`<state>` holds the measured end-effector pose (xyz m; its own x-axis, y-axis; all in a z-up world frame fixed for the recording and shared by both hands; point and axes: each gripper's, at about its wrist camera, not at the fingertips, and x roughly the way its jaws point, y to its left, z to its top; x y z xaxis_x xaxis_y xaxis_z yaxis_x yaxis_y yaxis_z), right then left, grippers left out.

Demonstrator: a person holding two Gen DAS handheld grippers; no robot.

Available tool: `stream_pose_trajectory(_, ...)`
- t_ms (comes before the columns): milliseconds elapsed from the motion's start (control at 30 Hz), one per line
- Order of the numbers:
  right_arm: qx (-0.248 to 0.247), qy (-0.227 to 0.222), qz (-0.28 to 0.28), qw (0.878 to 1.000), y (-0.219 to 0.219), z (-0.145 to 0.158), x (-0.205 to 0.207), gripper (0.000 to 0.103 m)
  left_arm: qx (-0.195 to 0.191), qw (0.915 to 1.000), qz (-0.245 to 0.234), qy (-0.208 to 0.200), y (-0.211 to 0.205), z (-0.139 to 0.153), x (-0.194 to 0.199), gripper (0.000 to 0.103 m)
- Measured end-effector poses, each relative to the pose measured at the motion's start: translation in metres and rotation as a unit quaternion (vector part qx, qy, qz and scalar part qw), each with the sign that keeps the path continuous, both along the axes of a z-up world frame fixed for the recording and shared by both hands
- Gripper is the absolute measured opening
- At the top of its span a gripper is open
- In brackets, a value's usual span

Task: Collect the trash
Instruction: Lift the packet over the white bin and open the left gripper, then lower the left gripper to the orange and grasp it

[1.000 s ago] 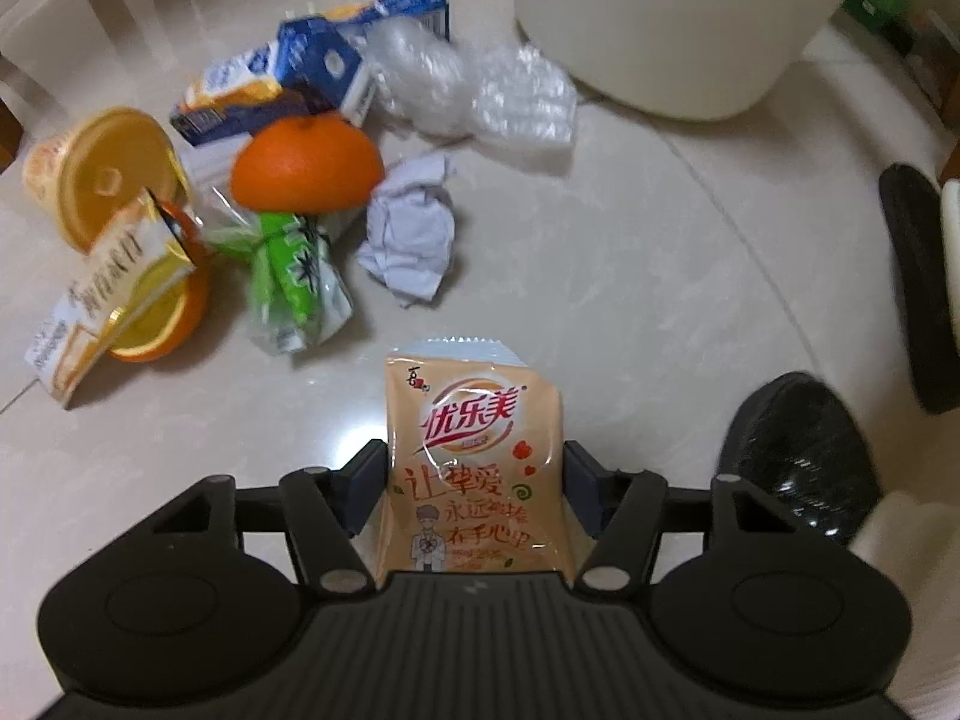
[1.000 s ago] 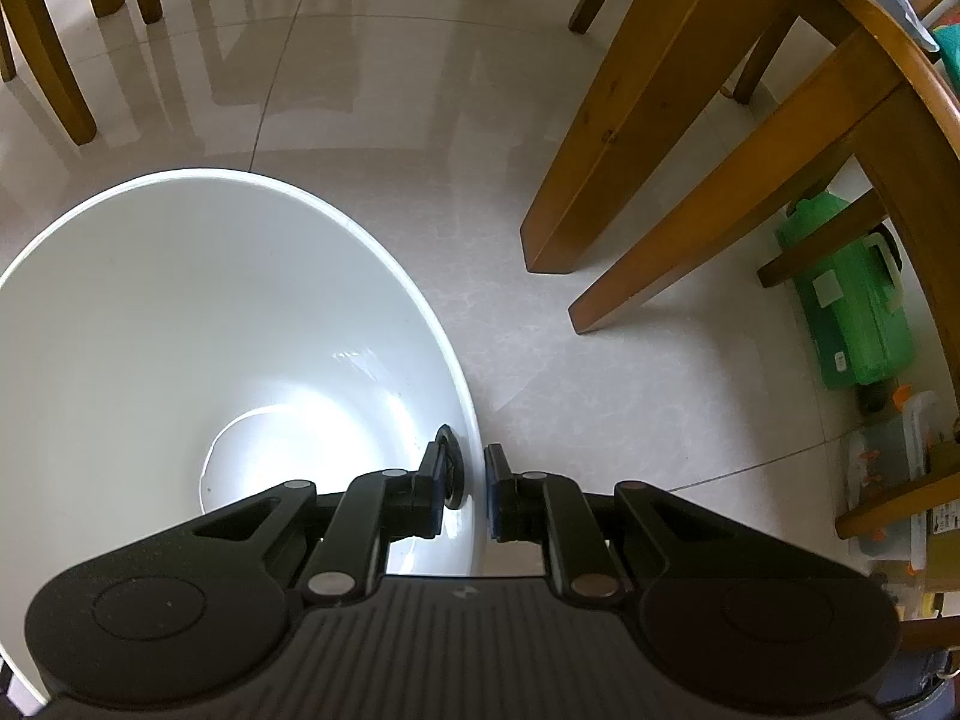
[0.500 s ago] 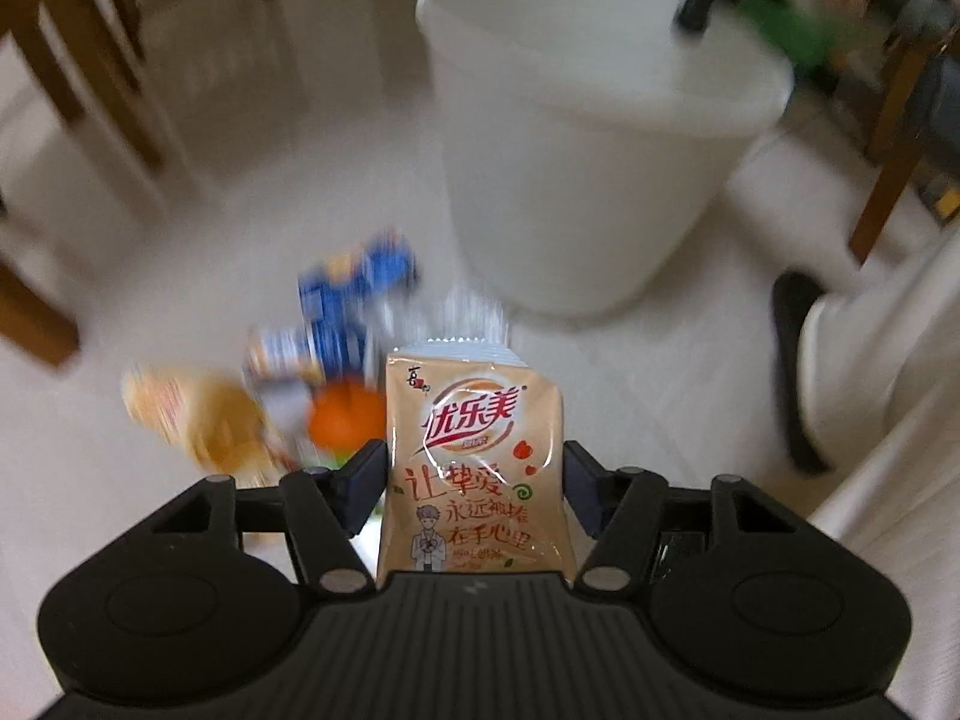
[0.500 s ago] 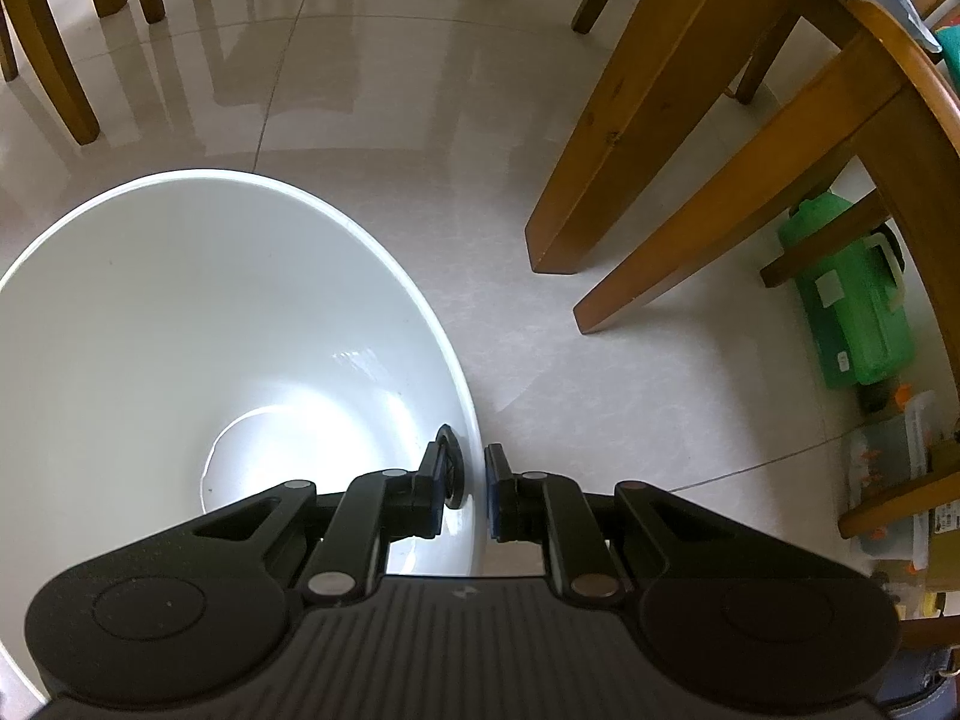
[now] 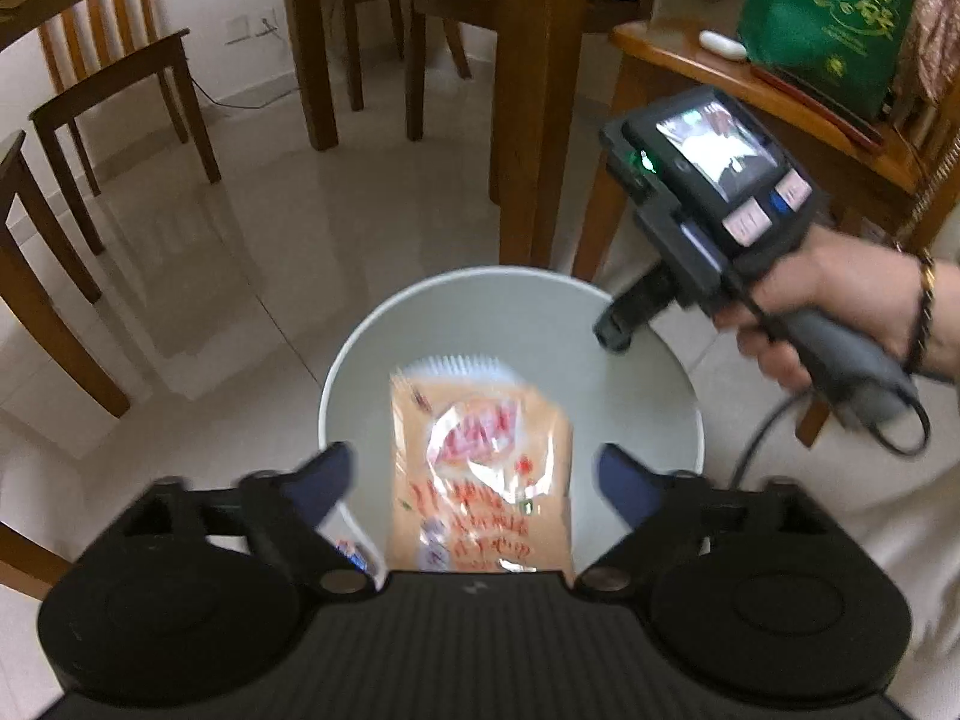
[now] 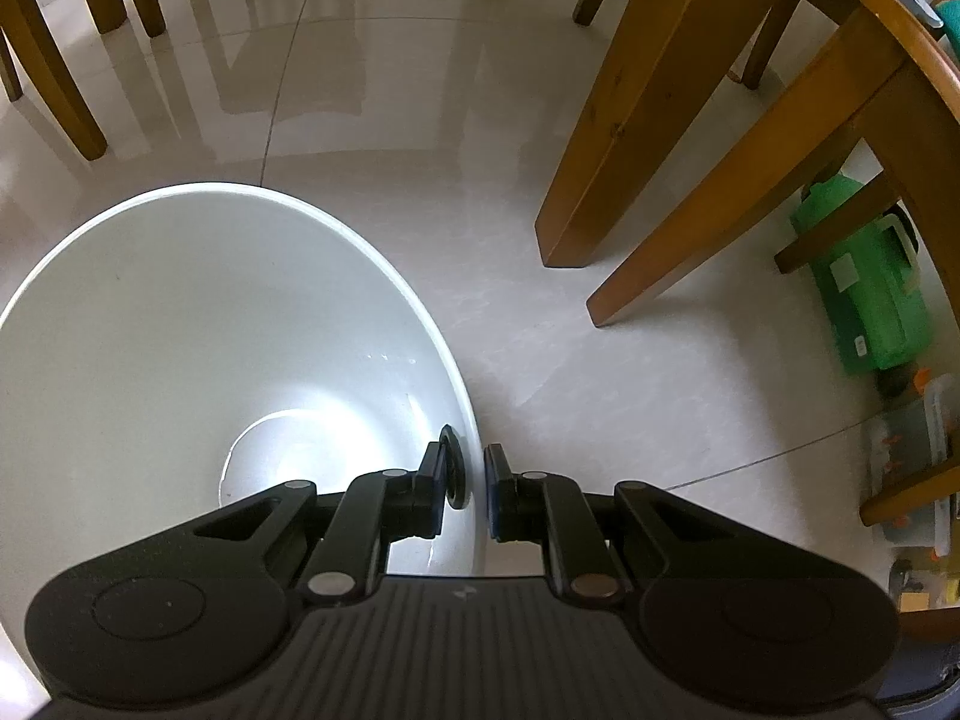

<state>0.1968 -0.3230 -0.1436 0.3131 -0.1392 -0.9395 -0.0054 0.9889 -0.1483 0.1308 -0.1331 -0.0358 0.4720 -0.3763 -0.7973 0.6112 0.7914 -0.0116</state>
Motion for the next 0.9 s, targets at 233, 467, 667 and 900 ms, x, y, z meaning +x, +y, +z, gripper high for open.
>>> stream_pose_trajectory(233, 0.010, 0.001, -0.002, 1.000, -0.001, -0.001, 0.000, 0.016, -0.004, 0.9996, 0.022, 0.018, 0.007, -0.012, 0.001, 0.097)
stream_pose_trajectory(467, 0.008, 0.000, 0.001, 1.000, 0.000, -0.001, -0.001, 0.016, -0.018, 0.9991, 0.038, -0.001, 0.037, -0.015, -0.012, 0.100)
stream_pose_trajectory(667, 0.006, -0.001, 0.003, 1.000, 0.001, 0.000, -0.002, 0.016, 0.000, 0.9965, 0.082, 0.010, 0.057, -0.043, -0.028, 0.100)
stream_pose_trajectory(900, -0.003, -0.005, 0.011, 1.000, 0.003, 0.000, -0.003, 0.016, 0.036, 0.9913, 0.126, 0.009, 0.080, -0.092, -0.054, 0.100)
